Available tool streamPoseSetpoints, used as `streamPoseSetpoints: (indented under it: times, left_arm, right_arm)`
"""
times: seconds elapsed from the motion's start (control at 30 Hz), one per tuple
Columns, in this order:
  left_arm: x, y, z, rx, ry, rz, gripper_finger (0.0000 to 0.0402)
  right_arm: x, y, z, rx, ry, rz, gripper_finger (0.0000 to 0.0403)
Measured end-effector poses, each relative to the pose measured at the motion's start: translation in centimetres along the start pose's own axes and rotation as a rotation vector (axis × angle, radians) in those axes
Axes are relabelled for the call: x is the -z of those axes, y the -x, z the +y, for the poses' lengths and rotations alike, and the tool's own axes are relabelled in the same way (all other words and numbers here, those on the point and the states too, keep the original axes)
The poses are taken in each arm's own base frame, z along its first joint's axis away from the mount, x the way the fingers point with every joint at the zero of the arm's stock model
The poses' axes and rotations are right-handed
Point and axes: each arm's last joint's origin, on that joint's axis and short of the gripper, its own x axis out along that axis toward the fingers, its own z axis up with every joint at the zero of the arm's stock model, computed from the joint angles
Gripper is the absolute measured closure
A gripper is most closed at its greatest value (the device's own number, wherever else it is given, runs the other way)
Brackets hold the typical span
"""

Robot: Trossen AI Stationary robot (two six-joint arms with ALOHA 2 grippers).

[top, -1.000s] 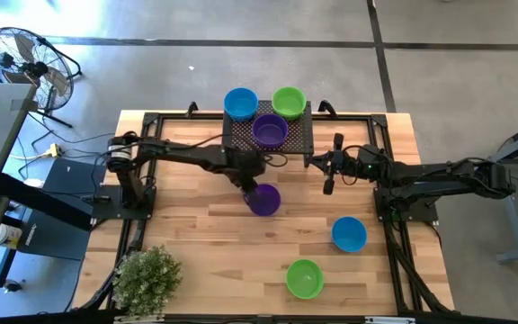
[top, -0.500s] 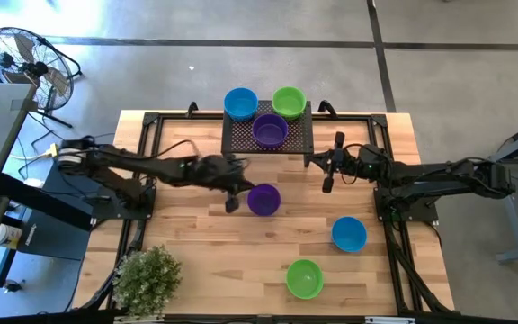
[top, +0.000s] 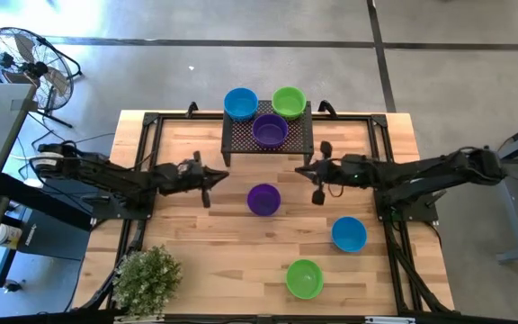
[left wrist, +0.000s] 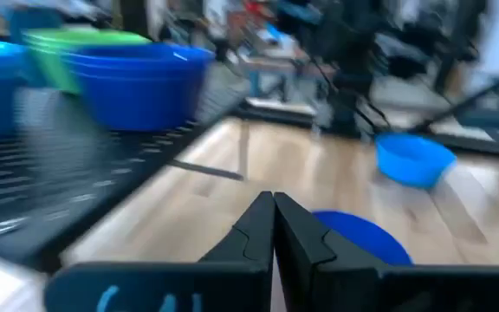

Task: Pick & Place Mini bowls
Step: Stack the violet bowl on the violet bowl on the shelf

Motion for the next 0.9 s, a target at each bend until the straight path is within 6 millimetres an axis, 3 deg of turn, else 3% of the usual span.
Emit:
streamPoseSetpoints:
  times: [0.27, 0.47, 0.7, 0.9]
  left_arm:
    - [1.1, 1.3, 0.5, -0.013, 0.009, -0.035, 0.0401]
    - [0.8, 1.3, 0.4, -0.005, 0.018, -0.057, 0.0401]
    - [0.9, 1.2, 0.4, 0.001, 0.026, -0.049, 0.0401]
    - [1.2, 1.2, 0.4, -0.002, 0.031, -0.015, 0.0401]
  right_arm:
    - [0.4, -3.2, 3.8, -0.201, 0.080, 0.177, 0.0330]
    - [0.3, -6.7, 5.3, -0.318, 0.193, 0.505, 0.0284]
    - [0.6, -10.8, 7.2, -0.425, 0.388, 0.655, 0.0279]
    - [1.5, -13.0, 8.1, -0.481, 0.496, 0.726, 0.0279]
